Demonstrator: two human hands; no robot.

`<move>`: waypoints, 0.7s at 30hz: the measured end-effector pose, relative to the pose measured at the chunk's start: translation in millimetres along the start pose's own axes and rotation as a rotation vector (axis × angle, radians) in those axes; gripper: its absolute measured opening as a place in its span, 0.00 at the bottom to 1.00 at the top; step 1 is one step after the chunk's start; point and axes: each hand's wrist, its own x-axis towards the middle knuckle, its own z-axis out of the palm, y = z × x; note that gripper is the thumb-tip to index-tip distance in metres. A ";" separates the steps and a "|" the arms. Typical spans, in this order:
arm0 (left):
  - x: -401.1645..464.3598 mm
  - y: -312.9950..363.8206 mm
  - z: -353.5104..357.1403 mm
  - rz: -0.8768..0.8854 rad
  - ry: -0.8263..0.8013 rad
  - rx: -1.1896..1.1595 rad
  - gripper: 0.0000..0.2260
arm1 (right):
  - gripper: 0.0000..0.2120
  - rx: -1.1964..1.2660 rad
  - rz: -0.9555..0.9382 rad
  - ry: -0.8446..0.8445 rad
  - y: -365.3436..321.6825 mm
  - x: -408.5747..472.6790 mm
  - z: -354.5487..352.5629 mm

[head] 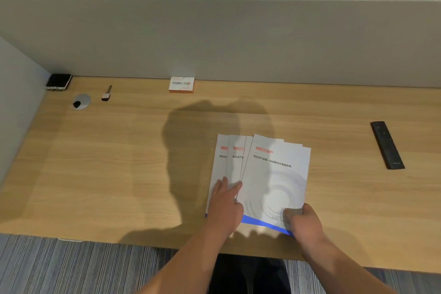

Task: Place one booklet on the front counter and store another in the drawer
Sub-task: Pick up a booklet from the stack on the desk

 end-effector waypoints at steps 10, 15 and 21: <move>12.1 1.0 -25.5 -0.215 0.138 -0.680 0.14 | 0.08 0.024 -0.091 -0.044 -18.2 -7.3 7.8; 14.8 -13.1 -42.9 -0.148 0.023 -0.684 0.13 | 0.13 -0.013 -0.113 -0.306 -30.6 -15.7 19.0; -0.9 -12.2 -83.1 0.117 0.020 -0.680 0.13 | 0.23 0.131 -0.320 -0.265 -54.6 -33.1 13.7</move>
